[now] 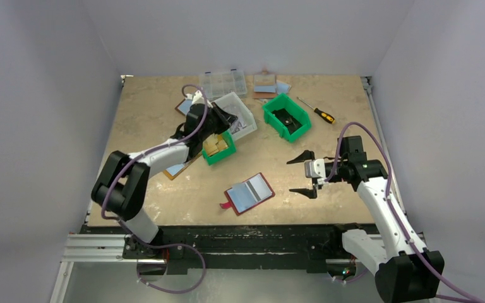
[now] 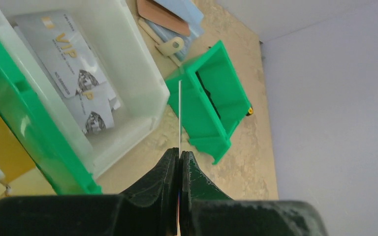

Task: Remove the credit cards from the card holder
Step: Place the credit card in the storage box.

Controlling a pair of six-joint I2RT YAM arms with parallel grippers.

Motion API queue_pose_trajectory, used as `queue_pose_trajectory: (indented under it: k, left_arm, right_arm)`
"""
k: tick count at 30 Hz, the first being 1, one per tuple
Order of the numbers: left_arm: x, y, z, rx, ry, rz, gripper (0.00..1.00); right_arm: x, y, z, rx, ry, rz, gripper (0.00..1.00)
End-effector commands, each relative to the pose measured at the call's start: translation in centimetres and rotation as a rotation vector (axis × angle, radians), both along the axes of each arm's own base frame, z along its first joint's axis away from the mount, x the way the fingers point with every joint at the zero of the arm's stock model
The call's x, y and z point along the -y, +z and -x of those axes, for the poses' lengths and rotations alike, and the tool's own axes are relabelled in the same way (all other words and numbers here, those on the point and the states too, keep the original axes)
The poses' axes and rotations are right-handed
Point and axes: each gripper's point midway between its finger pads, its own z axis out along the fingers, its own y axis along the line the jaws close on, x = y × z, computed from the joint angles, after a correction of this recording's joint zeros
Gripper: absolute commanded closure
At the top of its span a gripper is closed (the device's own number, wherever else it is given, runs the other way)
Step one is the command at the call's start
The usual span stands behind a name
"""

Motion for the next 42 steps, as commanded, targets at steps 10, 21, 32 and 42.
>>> queue_pose_trajectory:
  k: [10, 21, 32, 42]
  left_arm:
    - [0.9, -4.5, -7.9, -0.225, 0.126, -0.151, 1.00]
    - [0.2, -8.8, -10.2, -0.346, 0.189, -0.237, 1.00]
    - [-1.8, -4.7, -11.6, -0.343, 0.286, -0.304, 0.59]
    - [-4.3, 7.2, -8.4, -0.078, 0.244, -0.343, 0.55]
  right_arm:
    - [-0.2, 1.3, -0.2, 0.027, 0.007, -0.035, 0.12]
    - [0.1, 1.4, -0.1, 0.039, 0.006, -0.034, 0.11]
    - [0.3, 1.6, -0.1, 0.044, 0.000, -0.038, 0.11]
    - [0.7, 1.7, -0.3, 0.038, -0.022, -0.050, 0.11]
